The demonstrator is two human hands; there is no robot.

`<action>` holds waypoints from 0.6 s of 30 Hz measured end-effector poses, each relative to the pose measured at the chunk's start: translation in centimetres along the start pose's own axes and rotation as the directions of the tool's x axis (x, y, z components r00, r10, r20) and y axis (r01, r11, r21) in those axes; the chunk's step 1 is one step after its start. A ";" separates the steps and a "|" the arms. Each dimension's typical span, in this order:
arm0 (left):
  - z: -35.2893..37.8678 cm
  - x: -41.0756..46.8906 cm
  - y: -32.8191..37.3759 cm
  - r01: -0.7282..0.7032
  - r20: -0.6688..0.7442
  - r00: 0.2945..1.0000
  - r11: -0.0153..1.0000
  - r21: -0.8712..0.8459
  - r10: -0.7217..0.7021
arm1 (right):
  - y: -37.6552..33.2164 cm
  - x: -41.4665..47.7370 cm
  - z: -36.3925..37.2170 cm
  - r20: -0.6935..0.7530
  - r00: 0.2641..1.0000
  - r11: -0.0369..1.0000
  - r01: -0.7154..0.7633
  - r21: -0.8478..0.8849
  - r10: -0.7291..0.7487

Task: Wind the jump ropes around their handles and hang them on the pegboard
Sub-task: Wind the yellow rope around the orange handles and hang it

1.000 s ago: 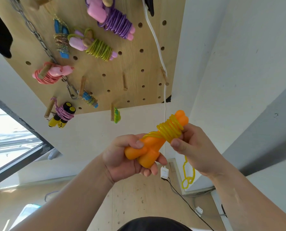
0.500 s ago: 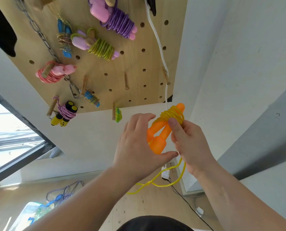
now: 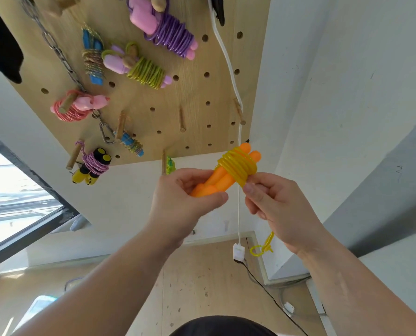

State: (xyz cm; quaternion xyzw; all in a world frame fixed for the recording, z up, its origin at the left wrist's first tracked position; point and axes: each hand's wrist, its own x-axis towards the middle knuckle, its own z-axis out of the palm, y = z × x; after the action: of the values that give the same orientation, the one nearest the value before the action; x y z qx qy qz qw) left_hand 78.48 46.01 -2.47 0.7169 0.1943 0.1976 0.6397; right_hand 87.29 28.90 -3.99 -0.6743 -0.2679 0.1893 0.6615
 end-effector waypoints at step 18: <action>0.1 -1.2 1.2 0.656 0.573 0.722 0.647 -0.389 -0.387 | 0.0 -0.1 0.7 -0.016 0.998 0.992 0.058 0.110 -0.056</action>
State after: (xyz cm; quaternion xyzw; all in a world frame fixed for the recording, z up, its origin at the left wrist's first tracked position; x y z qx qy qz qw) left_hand 77.52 45.14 -1.37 0.4270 0.1803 -0.1203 0.8779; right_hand 86.85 29.38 -4.04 -0.6300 -0.2720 0.1805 0.7046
